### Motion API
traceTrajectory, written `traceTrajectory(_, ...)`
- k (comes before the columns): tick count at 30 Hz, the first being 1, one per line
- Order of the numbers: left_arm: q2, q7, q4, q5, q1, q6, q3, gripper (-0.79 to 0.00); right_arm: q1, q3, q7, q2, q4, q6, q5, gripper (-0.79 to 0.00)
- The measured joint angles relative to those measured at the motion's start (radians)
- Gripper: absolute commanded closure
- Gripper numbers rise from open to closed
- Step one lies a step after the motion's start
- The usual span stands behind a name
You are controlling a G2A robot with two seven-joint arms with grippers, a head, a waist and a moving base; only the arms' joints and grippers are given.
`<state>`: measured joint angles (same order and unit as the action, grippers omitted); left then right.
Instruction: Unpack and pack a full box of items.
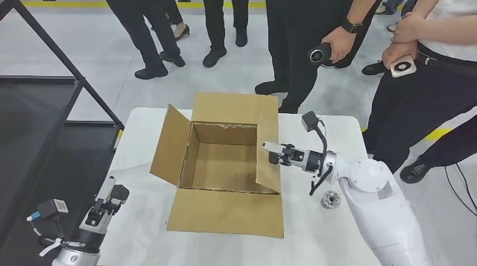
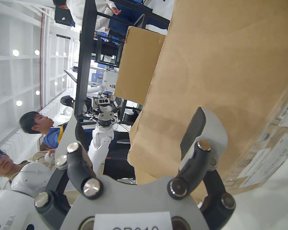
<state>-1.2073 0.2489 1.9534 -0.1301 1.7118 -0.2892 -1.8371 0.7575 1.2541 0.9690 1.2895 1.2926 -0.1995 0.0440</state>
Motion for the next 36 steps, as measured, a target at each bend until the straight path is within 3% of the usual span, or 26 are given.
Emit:
traceTrajectory(6, 0.000, 0.000, 0.000, 0.000, 0.000, 0.000, 0.000, -0.785, -0.057, -0.069, -0.035, 0.013, -0.105, -0.020, -0.022, -0.785)
traceTrajectory(13, 0.000, 0.000, 0.000, 0.000, 0.000, 0.000, 0.000, -0.785, -0.043, -0.040, -0.019, 0.001, -0.101, -0.078, -0.001, -0.785)
traceTrajectory(20, 0.000, 0.000, 0.000, 0.000, 0.000, 0.000, 0.000, -0.785, 0.039, 0.040, 0.047, -0.031, 0.029, -0.125, -0.009, -0.785)
traceTrajectory(27, 0.000, 0.000, 0.000, 0.000, 0.000, 0.000, 0.000, -0.785, 0.175, 0.164, 0.071, -0.075, 0.229, -0.162, -0.144, -0.785)
traceTrajectory(33, 0.000, 0.000, 0.000, 0.000, 0.000, 0.000, 0.000, -0.785, 0.328, 0.281, 0.049, -0.105, 0.382, -0.119, -0.273, -0.785)
traceTrajectory(36, 0.000, 0.000, 0.000, 0.000, 0.000, 0.000, 0.000, -0.785, 0.332, 0.285, 0.048, -0.105, 0.386, -0.115, -0.276, -0.785)
